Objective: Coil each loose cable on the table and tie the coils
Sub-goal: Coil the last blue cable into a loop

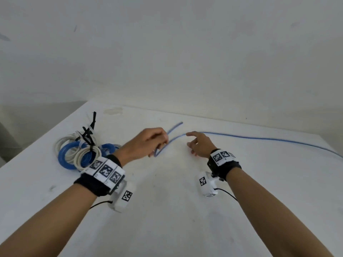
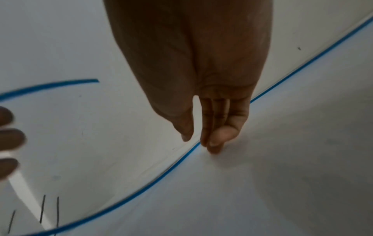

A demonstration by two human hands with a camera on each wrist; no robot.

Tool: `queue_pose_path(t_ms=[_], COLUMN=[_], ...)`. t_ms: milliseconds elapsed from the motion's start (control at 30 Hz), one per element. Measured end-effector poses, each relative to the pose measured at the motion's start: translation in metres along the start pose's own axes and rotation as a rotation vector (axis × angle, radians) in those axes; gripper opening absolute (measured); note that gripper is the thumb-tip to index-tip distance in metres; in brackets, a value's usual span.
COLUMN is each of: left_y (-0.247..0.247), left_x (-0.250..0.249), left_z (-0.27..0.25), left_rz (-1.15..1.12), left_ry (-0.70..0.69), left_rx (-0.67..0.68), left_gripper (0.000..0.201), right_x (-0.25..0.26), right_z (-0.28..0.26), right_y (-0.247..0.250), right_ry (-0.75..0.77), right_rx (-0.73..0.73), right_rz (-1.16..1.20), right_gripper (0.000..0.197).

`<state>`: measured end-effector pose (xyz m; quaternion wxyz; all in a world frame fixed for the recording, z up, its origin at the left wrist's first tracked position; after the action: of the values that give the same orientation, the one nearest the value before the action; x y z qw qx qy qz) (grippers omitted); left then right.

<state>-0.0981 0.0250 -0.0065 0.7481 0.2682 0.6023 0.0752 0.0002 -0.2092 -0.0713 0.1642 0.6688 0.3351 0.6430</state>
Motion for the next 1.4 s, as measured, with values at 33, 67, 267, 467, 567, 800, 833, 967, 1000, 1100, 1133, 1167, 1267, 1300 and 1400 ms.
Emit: queue_pose_path(t_ms=[33, 67, 267, 467, 567, 800, 833, 967, 1000, 1100, 1133, 1167, 1267, 1300, 1400], left_y=[0.007, 0.015, 0.043, 0.051, 0.044, 0.029, 0.028, 0.024, 0.023, 0.024, 0.025, 0.025, 0.025, 0.025, 0.023], left_x=[-0.005, -0.011, -0.035, -0.028, -0.026, -0.018, -0.017, -0.012, -0.011, -0.011, -0.011, -0.011, -0.014, -0.015, -0.021], left_z=[-0.002, -0.004, -0.019, -0.032, -0.034, -0.038, -0.038, -0.035, -0.034, -0.028, -0.026, -0.022, -0.010, -0.006, 0.008], left_rz=[-0.096, -0.189, -0.135, -0.231, -0.236, -0.283, -0.290, -0.343, -0.356, -0.378, -0.384, -0.388, -0.307, -0.260, -0.317], left_ry=[0.007, 0.026, 0.085, 0.141, 0.147, 0.137, 0.140, 0.155, 0.158, 0.160, 0.155, 0.144, 0.083, 0.054, -0.016], left_rx=[-0.040, -0.078, -0.075, -0.071, -0.075, -0.149, -0.177, -0.274, -0.288, -0.335, -0.353, -0.371, -0.429, -0.444, -0.410], left_gripper=[0.026, 0.029, 0.040, 0.039, 0.038, 0.037, 0.037, 0.035, 0.034, 0.030, 0.028, 0.027, 0.029, 0.030, 0.027], right_x=[-0.003, -0.006, -0.002, 0.002, 0.009, 0.047, 0.059, 0.109, 0.119, 0.132, 0.133, 0.133, 0.124, 0.116, 0.080], right_z=[0.003, 0.005, 0.001, -0.013, -0.019, -0.013, -0.011, -0.021, -0.024, -0.035, -0.038, -0.040, -0.038, -0.034, -0.021], right_y=[0.000, 0.002, 0.010, 0.023, 0.015, 0.012, 0.013, 0.025, 0.028, 0.032, 0.031, 0.032, 0.036, 0.037, 0.041], right_ry=[-0.009, -0.018, -0.137, -0.307, -0.319, -0.148, -0.038, 0.262, 0.311, 0.400, 0.427, 0.439, 0.382, 0.329, 0.087], right_rx=[-0.035, -0.065, -0.107, -0.272, -0.299, -0.282, -0.289, -0.318, -0.329, -0.336, -0.329, -0.325, -0.358, -0.384, -0.409], right_rz=[-0.055, -0.126, -0.378, -0.373, -0.369, 0.022, 0.066, 0.115, 0.082, 0.018, 0.006, 0.014, 0.124, 0.159, 0.279], right_gripper=[0.052, 0.064, 0.040, 0.031, 0.036, 0.023, 0.032, 0.052, 0.053, 0.049, 0.045, 0.041, 0.026, 0.021, 0.032])
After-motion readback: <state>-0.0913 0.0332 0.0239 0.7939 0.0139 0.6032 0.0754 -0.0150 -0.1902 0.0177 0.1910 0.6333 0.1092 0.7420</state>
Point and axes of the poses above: each hand's wrist, its own z-axis towards the middle knuckle, its own y-axis out of the back of the hand, x = y × z, the point moved 1 cm from there along z, towards the middle knuckle, and after that the axes turned 3 degrees about z, right-handed, at the moved point
